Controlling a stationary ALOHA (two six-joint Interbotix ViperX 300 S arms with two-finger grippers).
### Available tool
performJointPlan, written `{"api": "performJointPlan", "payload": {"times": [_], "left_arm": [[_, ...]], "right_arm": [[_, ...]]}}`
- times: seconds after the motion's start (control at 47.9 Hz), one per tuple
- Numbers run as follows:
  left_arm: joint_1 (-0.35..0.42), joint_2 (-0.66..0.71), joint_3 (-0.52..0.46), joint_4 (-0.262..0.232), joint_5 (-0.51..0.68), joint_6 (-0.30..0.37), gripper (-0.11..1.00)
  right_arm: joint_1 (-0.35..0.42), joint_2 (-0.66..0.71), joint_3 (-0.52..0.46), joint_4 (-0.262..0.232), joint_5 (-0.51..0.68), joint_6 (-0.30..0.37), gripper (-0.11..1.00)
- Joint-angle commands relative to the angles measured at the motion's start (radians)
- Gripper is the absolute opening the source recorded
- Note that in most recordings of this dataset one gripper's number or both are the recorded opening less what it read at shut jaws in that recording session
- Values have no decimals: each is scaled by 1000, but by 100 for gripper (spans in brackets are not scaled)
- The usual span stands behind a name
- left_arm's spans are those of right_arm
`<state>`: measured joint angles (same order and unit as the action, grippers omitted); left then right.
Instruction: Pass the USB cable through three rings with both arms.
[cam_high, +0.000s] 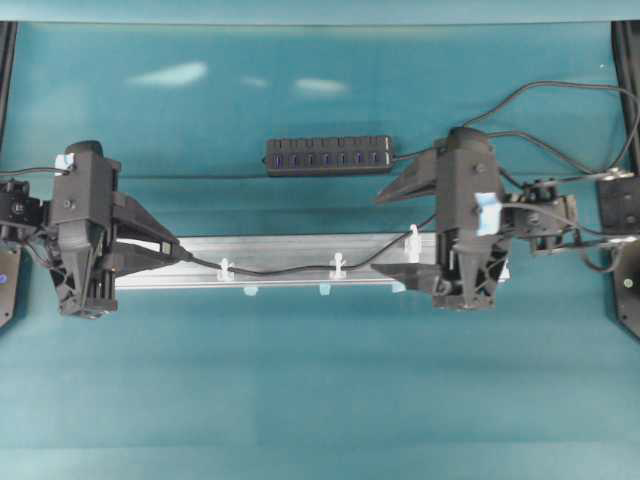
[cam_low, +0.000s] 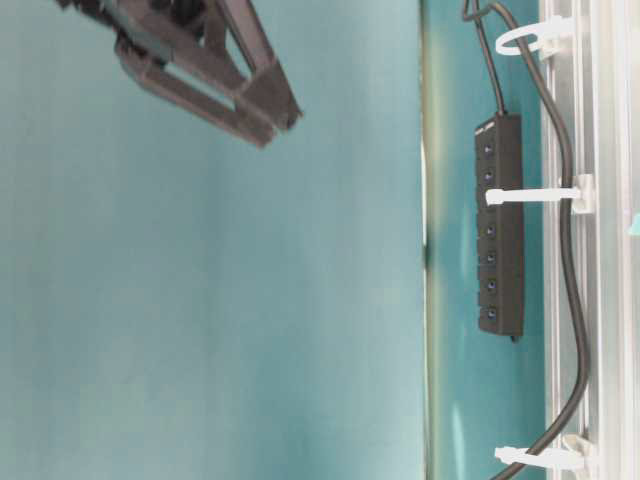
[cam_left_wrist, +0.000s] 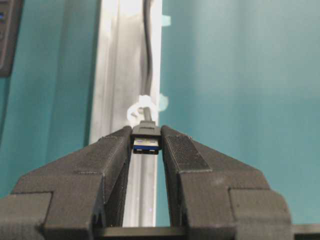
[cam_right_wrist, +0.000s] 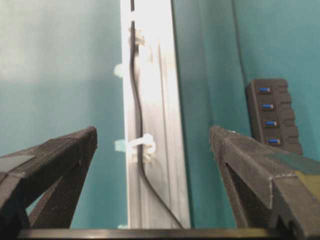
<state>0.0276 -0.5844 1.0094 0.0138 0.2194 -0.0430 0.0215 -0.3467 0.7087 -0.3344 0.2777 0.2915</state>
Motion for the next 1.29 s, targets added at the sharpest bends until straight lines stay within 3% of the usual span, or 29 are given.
{"api": "performJointPlan", "payload": {"times": [0.0,1.274], "left_arm": [[2,-8,-28,3,-9,2,25],[2,-8,-28,3,-8,0,25]], "right_arm": [[3,-28,0,-3,-31,6,77],[3,-23,15,3,-74,8,77]]}}
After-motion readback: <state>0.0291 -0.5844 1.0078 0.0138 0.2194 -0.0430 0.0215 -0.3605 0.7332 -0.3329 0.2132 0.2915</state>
